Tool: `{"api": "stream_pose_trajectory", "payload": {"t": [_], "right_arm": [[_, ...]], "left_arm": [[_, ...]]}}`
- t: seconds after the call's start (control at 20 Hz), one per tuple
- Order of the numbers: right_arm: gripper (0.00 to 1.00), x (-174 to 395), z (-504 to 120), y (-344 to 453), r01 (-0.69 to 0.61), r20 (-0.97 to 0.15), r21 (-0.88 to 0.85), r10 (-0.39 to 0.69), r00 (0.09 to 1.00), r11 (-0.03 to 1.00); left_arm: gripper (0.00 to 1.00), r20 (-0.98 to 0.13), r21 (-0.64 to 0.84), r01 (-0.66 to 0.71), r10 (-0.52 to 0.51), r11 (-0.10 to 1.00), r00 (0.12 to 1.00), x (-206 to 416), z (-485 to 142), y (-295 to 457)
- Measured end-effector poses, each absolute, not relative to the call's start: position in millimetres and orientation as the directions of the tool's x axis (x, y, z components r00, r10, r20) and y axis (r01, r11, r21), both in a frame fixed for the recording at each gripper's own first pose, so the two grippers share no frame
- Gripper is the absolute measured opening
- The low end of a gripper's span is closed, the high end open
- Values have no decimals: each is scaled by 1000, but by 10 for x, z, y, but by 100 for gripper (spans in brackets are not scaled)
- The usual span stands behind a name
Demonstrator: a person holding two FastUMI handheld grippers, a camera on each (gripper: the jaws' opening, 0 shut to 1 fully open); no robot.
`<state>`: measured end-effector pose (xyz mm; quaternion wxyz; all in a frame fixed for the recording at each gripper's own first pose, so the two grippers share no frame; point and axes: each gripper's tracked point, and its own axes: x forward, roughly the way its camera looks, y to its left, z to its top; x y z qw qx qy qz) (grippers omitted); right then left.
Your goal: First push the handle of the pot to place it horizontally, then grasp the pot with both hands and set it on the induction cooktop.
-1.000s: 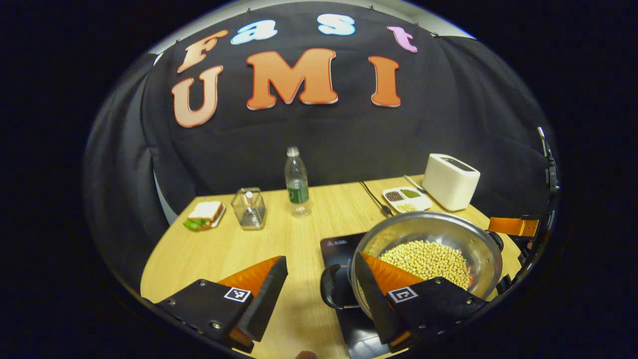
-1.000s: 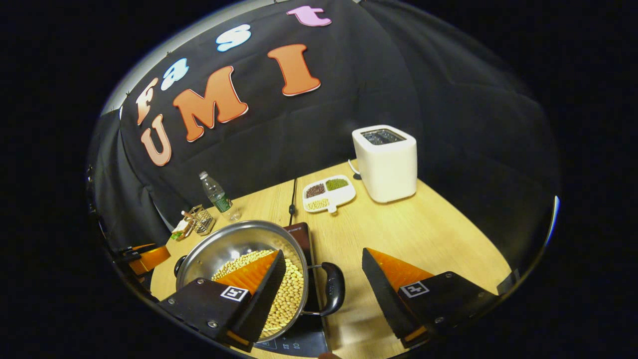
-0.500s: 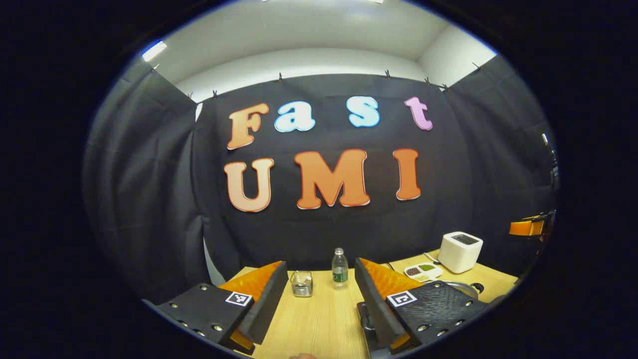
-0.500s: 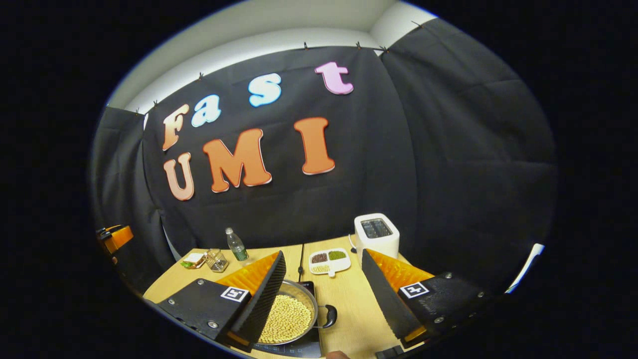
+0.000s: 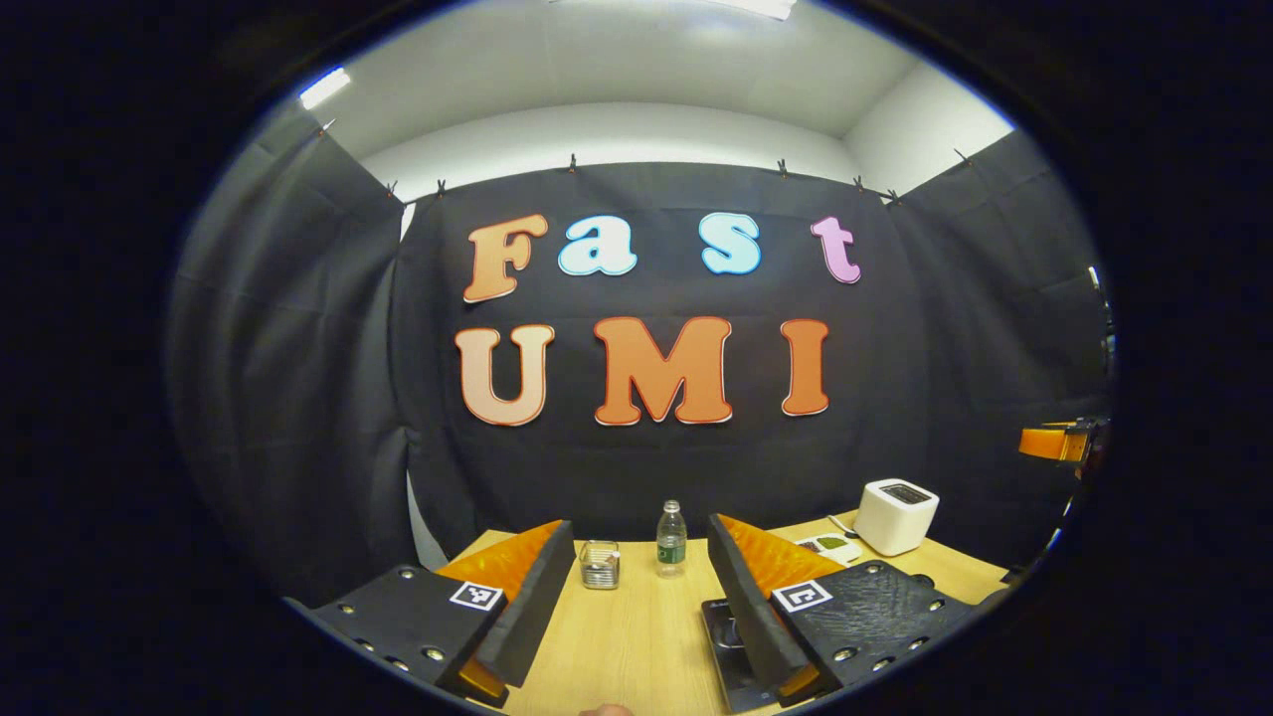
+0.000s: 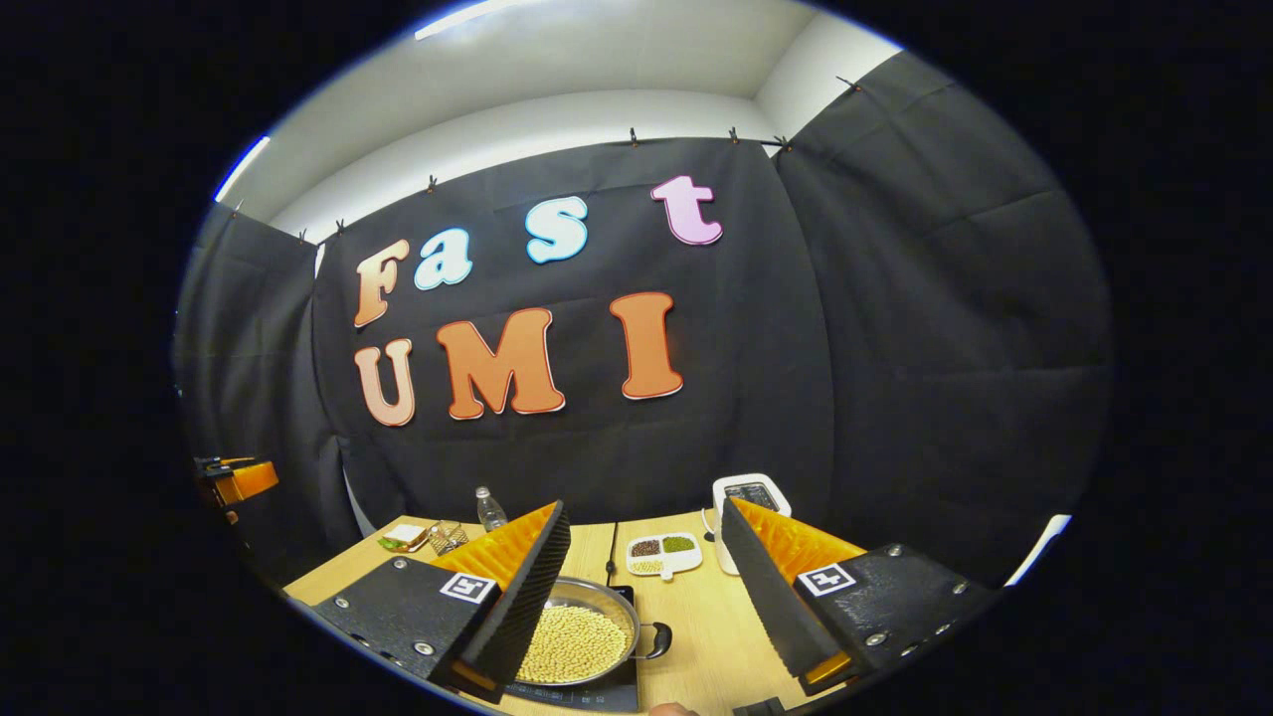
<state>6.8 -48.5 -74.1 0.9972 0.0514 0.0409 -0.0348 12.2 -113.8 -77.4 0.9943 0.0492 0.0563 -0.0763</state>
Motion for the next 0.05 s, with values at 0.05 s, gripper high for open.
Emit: {"api": "stream_pose_trajectory", "payload": {"t": [0.05], "right_arm": [[95, 73, -756, -512, 75, -89, 98, -66, 994, 992]], "left_arm": [[84, -139, 69, 170, -159, 983, 977, 122, -831, -1178]]}}
